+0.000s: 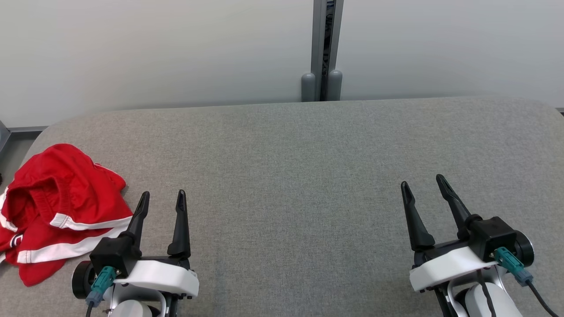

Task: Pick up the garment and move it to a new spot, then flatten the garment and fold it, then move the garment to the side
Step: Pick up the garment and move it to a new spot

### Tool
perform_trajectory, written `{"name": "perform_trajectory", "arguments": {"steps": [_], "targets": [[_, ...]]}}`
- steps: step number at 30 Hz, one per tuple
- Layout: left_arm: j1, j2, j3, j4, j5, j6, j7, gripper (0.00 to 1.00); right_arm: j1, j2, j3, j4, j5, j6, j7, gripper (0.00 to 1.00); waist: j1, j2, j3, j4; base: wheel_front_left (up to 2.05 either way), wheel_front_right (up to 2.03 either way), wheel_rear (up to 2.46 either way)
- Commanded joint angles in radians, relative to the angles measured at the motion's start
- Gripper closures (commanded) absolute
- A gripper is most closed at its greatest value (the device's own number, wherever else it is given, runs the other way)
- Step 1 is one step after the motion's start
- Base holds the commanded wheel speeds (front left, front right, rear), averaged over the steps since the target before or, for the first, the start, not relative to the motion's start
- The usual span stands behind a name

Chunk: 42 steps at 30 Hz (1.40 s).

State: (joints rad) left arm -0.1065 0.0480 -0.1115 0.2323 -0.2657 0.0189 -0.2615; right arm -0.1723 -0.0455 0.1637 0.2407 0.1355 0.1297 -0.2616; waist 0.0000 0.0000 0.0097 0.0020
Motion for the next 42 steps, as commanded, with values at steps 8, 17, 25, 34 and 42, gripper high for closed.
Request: {"name": "perform_trajectory", "arguments": {"steps": [8, 17, 25, 34, 42], "targets": [[0.014, 0.004, -0.003, 0.000, 0.007, 0.006, -0.004, 0.00, 0.017, -0.009, -0.005, 0.004, 0.001, 0.002, -0.007, 0.00, 0.0000, 0.0000, -0.005, 0.004, 0.00, 0.00, 0.00], [0.010, 0.004, -0.001, -0.016, 0.022, 0.014, -0.004, 0.00, 0.013, -0.009, 0.002, 0.004, 0.011, 0.002, -0.007, 0.00, 0.0000, 0.0000, -0.002, 0.030, 0.00, 0.00, 0.00], [0.016, 0.004, 0.001, -0.026, 0.031, 0.018, -0.003, 0.00, 0.017, -0.009, 0.013, -0.002, 0.019, 0.002, -0.007, 0.00, 0.0000, 0.0000, -0.002, 0.080, 0.00, 0.00, 0.00], [0.020, 0.004, 0.010, -0.027, 0.033, 0.024, -0.003, 0.00, 0.022, -0.009, 0.032, -0.003, 0.028, 0.002, -0.007, 0.00, 0.0000, 0.0000, -0.013, 0.161, 0.00, 0.00, 0.00], [0.033, 0.004, 0.019, -0.036, 0.030, 0.032, -0.003, 0.00, 0.033, -0.009, 0.053, -0.007, 0.038, 0.002, -0.007, 0.00, 0.0000, 0.0000, -0.017, 0.230, 0.00, 0.00, 0.00]]}}
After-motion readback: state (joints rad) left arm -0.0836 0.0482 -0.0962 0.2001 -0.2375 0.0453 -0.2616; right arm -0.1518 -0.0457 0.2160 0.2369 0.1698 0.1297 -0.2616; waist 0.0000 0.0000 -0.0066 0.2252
